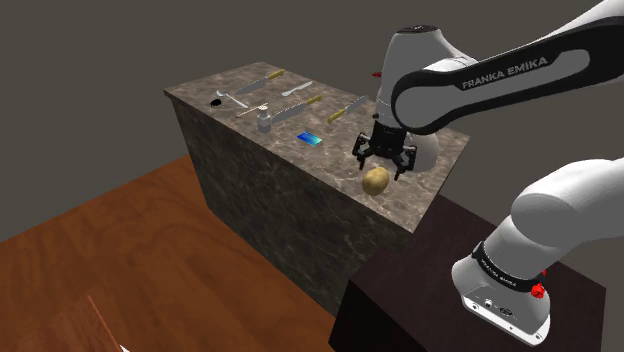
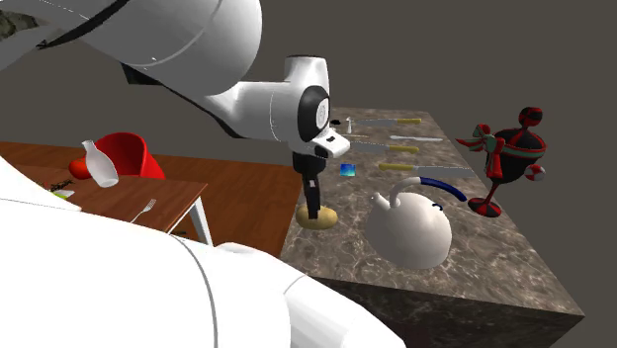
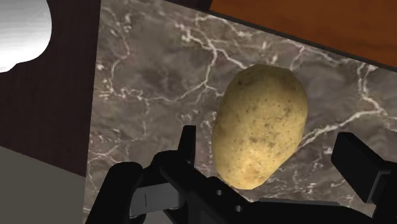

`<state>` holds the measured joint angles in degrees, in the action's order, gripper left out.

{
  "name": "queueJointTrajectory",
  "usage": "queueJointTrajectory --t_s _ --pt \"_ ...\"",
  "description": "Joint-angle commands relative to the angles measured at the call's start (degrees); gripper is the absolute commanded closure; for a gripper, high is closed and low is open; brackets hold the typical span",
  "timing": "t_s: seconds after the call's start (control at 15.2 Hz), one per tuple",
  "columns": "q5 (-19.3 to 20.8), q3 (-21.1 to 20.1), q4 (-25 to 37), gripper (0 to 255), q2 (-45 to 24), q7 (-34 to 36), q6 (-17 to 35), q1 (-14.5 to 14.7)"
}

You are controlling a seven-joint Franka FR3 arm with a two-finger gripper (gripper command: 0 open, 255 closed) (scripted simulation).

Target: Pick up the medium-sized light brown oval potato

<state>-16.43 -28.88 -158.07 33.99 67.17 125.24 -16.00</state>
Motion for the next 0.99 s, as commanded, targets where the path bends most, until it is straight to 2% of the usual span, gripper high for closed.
queueJointTrajectory --t_s 0.0,0.4,0.53,0.59,0.92 --pt "-0.4 -1.4 -0.2 0 -1.7 2.5 1.8 -0.6" --pt "-0.6 -3.4 -2.7 0 -6.3 3.1 8.9 -1.3" --pt "-0.6 -3.4 -2.7 0 -6.3 3.1 8.9 -1.3" --pt "-0.6 -3.4 -2.6 255 -6.4 3.1 8.9 -1.3" --pt "-0.6 -3.4 -2.6 255 -6.4 3.2 8.9 -1.3"
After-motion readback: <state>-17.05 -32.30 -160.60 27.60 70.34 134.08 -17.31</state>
